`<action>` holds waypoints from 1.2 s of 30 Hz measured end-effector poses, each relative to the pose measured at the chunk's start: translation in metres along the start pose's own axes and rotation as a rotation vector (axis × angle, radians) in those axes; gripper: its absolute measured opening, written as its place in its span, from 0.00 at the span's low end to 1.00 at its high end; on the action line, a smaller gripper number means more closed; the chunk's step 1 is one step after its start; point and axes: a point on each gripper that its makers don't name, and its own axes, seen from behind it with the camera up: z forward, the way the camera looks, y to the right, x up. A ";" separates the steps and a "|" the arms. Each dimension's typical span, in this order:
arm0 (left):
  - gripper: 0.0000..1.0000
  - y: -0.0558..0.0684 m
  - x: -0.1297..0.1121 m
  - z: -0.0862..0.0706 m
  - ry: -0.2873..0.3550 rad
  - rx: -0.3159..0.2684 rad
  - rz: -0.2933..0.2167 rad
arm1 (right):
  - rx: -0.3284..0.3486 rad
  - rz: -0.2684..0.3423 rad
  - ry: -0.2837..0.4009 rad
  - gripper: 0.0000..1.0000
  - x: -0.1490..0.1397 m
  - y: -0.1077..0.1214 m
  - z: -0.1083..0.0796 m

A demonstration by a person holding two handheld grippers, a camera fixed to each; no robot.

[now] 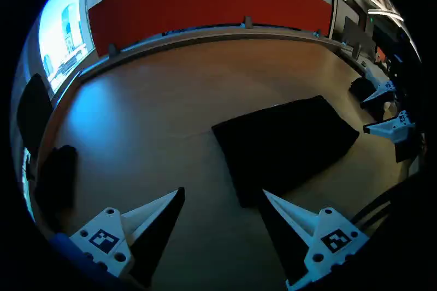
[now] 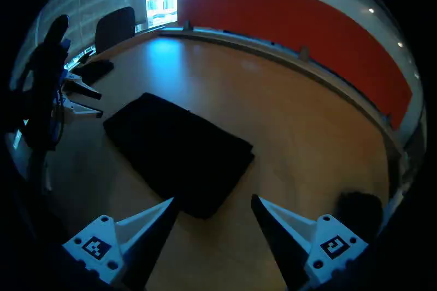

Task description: Fold towel

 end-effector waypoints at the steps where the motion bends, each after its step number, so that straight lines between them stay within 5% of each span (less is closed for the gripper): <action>1: 0.94 0.000 -0.001 -0.002 0.002 0.004 -0.003 | 0.007 -0.010 -0.002 1.00 0.000 -0.001 0.000; 17: 0.95 -0.013 -0.023 -0.029 0.012 0.055 -0.062 | 0.102 -0.119 -0.054 0.96 -0.005 -0.009 0.006; 36: 0.95 -0.021 -0.036 -0.045 0.011 0.083 -0.095 | 0.167 -0.189 -0.139 0.54 -0.025 -0.015 0.014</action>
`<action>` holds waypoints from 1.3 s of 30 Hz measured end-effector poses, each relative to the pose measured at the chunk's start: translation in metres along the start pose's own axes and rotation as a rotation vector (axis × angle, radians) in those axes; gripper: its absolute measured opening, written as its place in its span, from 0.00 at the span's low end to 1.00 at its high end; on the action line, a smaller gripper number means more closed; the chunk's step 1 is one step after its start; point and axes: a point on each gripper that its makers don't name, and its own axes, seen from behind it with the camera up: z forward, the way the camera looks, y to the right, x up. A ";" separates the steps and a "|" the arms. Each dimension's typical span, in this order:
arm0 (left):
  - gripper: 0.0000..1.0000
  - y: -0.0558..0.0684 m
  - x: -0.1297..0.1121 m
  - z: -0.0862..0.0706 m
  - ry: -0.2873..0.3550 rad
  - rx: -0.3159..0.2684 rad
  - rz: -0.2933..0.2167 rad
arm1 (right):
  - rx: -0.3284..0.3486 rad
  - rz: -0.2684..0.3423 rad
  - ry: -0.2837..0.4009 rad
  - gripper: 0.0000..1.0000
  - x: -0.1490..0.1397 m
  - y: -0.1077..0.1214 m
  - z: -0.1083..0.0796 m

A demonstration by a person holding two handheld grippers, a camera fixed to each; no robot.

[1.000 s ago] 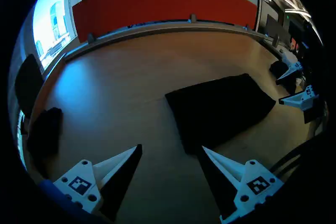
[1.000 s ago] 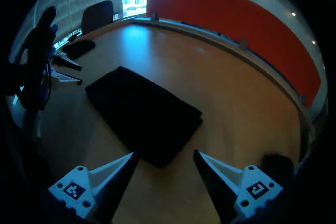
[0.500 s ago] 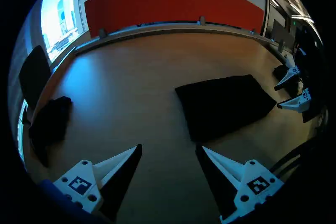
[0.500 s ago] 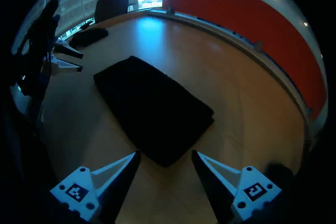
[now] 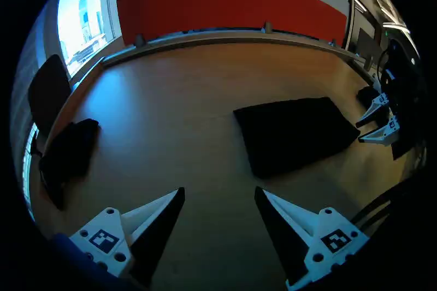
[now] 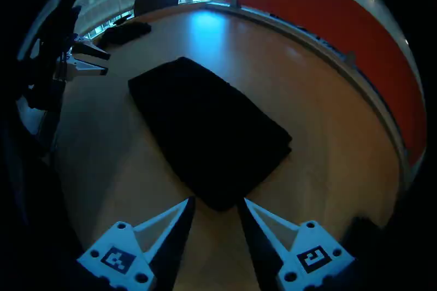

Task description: Fold towel

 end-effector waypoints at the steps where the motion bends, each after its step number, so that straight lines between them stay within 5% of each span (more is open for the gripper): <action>1: 0.95 0.000 0.000 0.000 -0.001 0.000 -0.002 | 0.001 0.003 -0.002 0.53 -0.001 0.000 0.001; 11: 0.95 -0.003 -0.005 -0.001 -0.011 0.004 -0.009 | 0.007 0.012 -0.015 0.41 -0.007 0.000 0.003; 25: 0.95 -0.003 -0.006 -0.001 -0.014 0.005 -0.016 | 0.004 -0.001 -0.010 0.05 -0.006 0.001 0.008; 39: 0.94 -0.007 -0.006 -0.003 -0.012 0.012 -0.025 | -0.018 -0.042 0.059 0.05 0.030 0.000 -0.004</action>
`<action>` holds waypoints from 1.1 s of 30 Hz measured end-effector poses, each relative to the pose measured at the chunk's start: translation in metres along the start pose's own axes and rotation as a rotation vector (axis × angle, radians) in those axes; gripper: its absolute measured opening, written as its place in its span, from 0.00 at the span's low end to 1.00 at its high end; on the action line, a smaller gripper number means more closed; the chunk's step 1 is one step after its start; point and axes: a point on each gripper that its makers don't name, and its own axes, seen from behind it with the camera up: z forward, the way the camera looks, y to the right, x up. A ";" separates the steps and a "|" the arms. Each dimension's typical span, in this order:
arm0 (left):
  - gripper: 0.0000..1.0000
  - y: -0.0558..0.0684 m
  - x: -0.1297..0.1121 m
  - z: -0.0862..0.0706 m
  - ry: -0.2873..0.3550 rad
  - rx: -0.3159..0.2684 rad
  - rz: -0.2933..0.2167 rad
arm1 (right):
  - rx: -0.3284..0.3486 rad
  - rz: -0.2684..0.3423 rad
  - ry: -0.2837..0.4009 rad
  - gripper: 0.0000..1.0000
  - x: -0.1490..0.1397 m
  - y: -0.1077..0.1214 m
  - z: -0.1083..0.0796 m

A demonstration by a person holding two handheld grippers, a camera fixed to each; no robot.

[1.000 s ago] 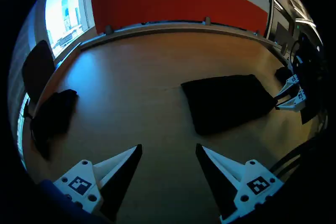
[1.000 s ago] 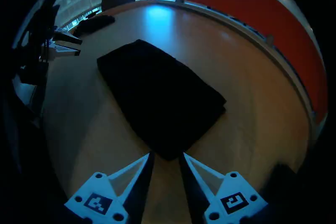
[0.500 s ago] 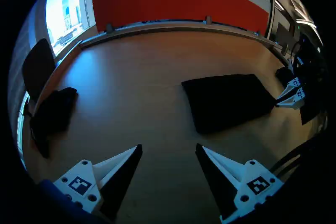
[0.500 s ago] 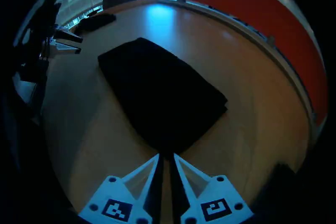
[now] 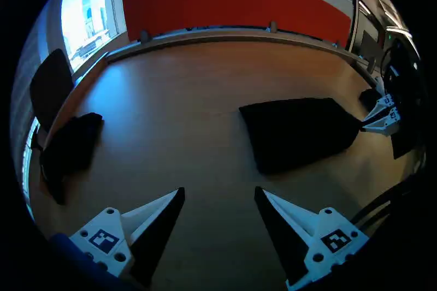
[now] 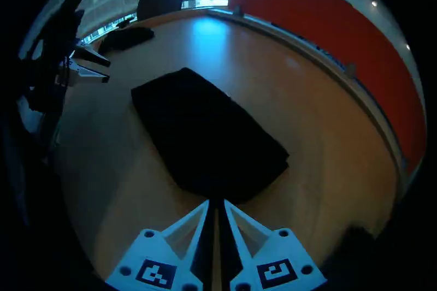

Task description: Fold towel

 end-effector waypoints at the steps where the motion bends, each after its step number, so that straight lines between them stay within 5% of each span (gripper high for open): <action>1: 0.94 0.000 0.000 0.000 0.001 0.000 -0.001 | -0.002 -0.006 0.010 0.05 0.006 0.000 -0.001; 21: 0.95 0.002 0.002 -0.008 0.009 0.009 -0.014 | 0.002 -0.131 0.190 0.05 0.115 -0.009 -0.027; 33: 0.95 -0.001 0.002 -0.012 0.015 0.014 -0.024 | 0.020 -0.167 0.205 0.05 0.136 -0.018 -0.025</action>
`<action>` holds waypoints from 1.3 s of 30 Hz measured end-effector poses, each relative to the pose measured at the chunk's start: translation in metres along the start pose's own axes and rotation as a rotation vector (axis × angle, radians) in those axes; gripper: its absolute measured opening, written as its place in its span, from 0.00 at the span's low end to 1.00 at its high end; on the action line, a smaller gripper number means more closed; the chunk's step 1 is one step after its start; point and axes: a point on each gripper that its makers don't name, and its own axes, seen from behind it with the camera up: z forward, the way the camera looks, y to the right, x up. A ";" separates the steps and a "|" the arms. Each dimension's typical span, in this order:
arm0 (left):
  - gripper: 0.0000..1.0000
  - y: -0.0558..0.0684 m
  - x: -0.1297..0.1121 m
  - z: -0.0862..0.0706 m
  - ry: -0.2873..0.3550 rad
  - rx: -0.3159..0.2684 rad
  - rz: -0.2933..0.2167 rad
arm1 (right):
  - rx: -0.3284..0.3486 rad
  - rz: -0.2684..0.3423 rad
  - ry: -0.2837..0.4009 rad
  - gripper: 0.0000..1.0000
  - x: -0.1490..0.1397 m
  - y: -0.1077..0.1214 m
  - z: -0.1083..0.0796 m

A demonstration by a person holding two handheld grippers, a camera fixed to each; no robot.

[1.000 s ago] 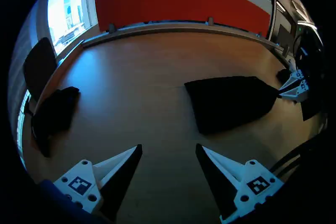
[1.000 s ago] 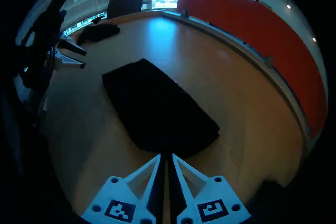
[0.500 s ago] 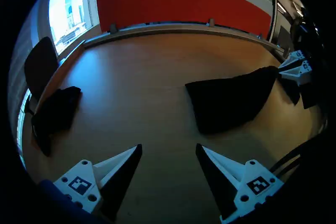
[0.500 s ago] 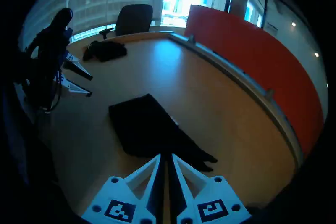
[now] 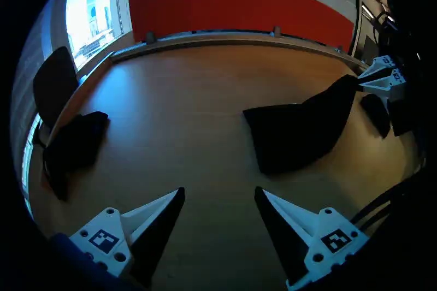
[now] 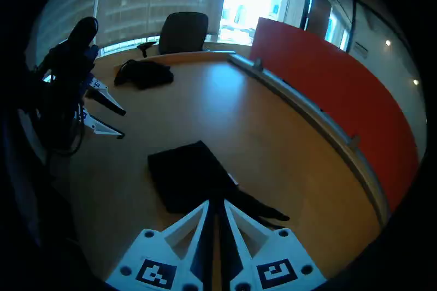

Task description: Fold towel

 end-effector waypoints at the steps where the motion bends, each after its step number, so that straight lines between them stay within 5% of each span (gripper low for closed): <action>1: 0.94 0.000 0.000 0.000 0.000 0.000 -0.001 | 0.003 -0.001 0.000 0.05 0.001 -0.001 0.001; 17: 0.94 -0.012 -0.001 -0.009 0.025 0.019 -0.033 | 0.077 -0.015 0.006 0.05 0.021 -0.020 0.025; 39: 0.94 -0.023 -0.015 -0.027 0.053 0.030 -0.074 | 0.225 -0.028 -0.041 0.05 0.033 -0.070 0.084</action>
